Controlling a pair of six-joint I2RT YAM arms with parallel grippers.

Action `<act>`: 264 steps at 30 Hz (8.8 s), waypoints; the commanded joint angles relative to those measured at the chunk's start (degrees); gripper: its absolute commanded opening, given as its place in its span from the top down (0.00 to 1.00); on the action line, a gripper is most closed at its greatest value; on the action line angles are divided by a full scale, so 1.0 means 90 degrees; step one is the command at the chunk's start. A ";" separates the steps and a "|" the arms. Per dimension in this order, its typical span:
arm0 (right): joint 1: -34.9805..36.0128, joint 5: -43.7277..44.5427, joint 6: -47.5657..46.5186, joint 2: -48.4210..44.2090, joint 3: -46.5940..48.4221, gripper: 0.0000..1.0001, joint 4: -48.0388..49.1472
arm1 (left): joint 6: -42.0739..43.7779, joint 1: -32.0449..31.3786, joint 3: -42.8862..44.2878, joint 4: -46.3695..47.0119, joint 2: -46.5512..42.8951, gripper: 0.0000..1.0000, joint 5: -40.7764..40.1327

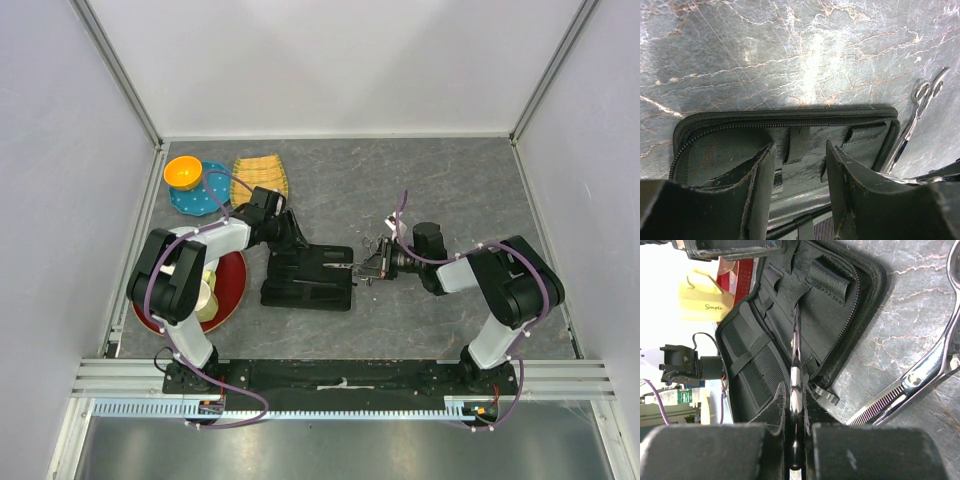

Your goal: Sort the hair-cutting tools

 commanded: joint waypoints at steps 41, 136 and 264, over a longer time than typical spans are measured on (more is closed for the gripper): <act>0.1537 0.2025 0.2703 0.1582 -0.1295 1.00 0.5909 | 0.0051 -0.0019 -0.0398 0.0388 -0.0035 0.52 0.0031; 0.2328 0.4791 -0.0158 -0.2275 0.0374 0.08 -0.4303 | -0.0047 -0.0986 -0.1472 -0.1653 -0.3394 0.25 -0.3523; 0.2757 0.4683 0.1951 -0.1797 0.0959 1.00 -0.4763 | -0.1023 -0.1279 -0.3191 -0.0189 -0.3746 0.32 -0.0223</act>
